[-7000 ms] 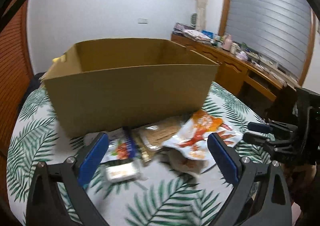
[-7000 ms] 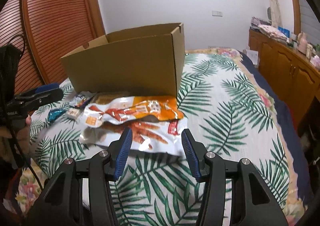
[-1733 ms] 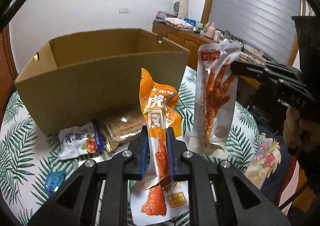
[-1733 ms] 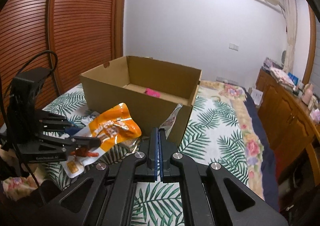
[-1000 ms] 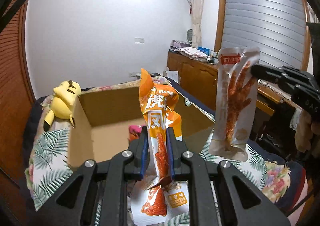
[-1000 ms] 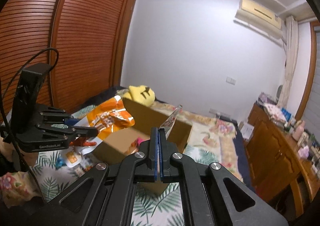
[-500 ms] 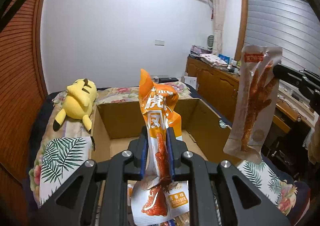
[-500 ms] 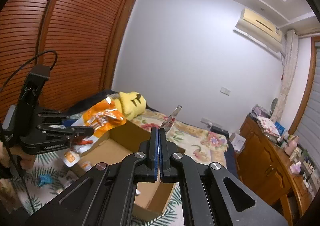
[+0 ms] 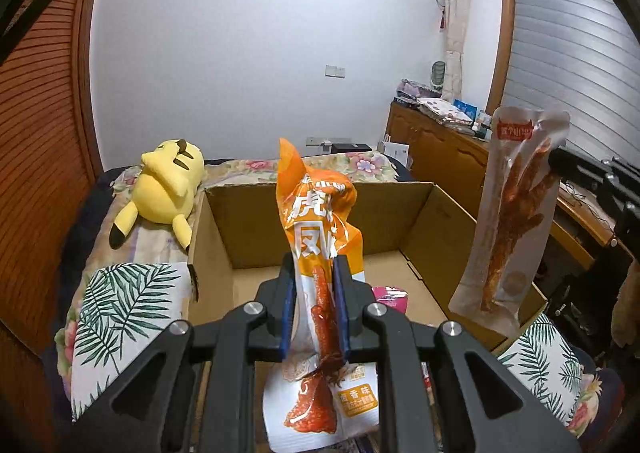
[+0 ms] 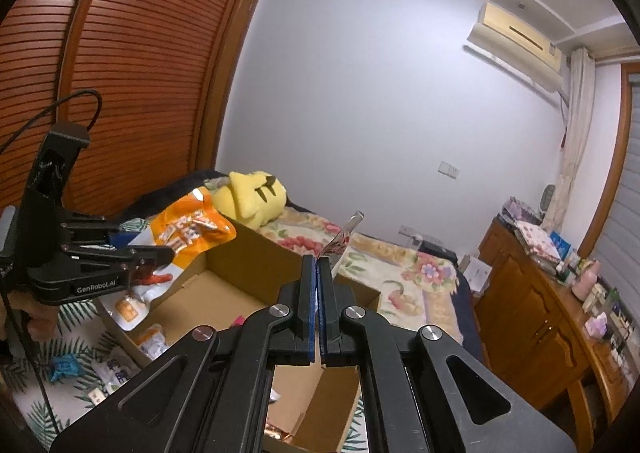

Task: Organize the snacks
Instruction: 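Lift both held packets and carry them over the cardboard box, then open both tools to drop the packets into the box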

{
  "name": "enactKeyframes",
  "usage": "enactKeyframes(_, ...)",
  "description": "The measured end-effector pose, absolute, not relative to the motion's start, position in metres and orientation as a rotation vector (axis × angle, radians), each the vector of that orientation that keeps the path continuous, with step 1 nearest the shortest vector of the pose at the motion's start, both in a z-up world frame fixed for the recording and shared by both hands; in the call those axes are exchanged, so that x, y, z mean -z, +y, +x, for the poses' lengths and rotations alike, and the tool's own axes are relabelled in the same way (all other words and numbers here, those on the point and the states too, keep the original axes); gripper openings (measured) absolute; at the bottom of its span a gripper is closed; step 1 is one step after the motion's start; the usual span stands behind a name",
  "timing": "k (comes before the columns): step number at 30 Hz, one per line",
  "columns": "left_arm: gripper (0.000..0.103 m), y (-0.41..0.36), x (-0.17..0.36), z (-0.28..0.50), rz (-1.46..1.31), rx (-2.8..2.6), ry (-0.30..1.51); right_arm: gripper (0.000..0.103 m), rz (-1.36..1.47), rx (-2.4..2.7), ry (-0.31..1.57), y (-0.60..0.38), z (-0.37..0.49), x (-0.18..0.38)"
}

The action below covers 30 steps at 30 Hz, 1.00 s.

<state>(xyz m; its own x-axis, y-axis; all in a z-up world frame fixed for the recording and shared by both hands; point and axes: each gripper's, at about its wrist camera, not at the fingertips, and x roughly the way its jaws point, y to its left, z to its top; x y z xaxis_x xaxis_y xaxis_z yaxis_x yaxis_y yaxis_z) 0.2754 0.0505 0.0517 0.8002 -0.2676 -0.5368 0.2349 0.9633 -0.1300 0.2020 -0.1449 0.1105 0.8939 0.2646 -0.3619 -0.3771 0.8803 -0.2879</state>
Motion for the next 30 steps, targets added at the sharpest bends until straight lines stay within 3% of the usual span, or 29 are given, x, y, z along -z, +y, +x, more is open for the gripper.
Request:
enactKeyframes(22,0.013,0.039,-0.018,0.283,-0.043,0.281,0.67,0.0,-0.287,-0.351,0.452,-0.145,0.228,-0.049)
enactKeyframes(25,0.019,0.039,-0.02,0.28,-0.049,0.287,0.666,0.0,-0.268,-0.365,0.47,-0.145,0.226,-0.044)
enactKeyframes(27,0.035,0.041,-0.02,0.278,-0.053,0.287,0.663,0.0,-0.239,-0.387,0.495,-0.146,0.227,-0.039)
enactKeyframes(30,0.04,0.043,-0.021,0.273,-0.055,0.296,0.646,0.0,-0.219,-0.396,0.516,-0.148,0.229,-0.032)
